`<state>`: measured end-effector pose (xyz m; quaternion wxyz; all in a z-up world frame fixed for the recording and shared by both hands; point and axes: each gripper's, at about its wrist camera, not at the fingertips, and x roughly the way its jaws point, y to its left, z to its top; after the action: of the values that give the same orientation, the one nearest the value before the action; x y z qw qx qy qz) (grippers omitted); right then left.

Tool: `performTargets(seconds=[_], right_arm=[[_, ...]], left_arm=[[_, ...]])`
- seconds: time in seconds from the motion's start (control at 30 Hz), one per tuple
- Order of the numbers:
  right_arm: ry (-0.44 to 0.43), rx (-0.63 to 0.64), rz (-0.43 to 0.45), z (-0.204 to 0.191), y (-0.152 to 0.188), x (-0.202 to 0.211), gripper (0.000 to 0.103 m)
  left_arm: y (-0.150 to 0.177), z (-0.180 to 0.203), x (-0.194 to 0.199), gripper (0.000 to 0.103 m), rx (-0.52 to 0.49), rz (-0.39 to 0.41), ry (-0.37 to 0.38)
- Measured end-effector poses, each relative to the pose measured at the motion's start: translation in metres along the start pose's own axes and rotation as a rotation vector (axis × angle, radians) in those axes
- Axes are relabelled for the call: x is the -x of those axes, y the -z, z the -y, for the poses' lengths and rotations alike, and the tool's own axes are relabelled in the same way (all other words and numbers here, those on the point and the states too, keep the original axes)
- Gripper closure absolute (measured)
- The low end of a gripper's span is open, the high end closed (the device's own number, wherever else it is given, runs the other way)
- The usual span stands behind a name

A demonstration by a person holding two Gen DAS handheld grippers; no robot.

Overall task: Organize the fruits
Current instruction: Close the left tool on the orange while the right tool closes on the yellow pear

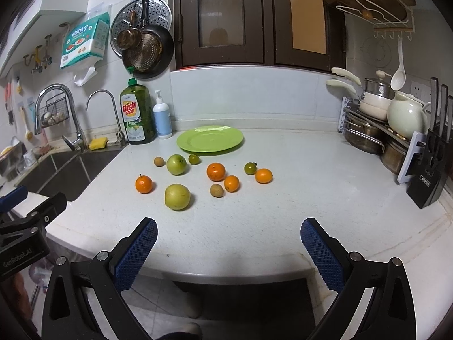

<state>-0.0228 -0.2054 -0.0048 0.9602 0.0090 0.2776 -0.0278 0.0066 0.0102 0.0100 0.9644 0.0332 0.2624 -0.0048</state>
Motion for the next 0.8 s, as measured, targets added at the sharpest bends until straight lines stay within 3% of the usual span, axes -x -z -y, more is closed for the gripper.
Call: performTargets(seconds=[0.3,0.8], right_arm=[[-0.052,0.018,-0.036,-0.019,-0.012,-0.033,0.001],[-0.096,-0.004,-0.18,-0.057,-0.039,-0.136,0.018]], left_arm=[[-0.009,-0.012,-0.036,0.01,-0.035,-0.033,0.02],[-0.034,-0.017,-0.153,0.027,-0.148,-0.161,0.181]])
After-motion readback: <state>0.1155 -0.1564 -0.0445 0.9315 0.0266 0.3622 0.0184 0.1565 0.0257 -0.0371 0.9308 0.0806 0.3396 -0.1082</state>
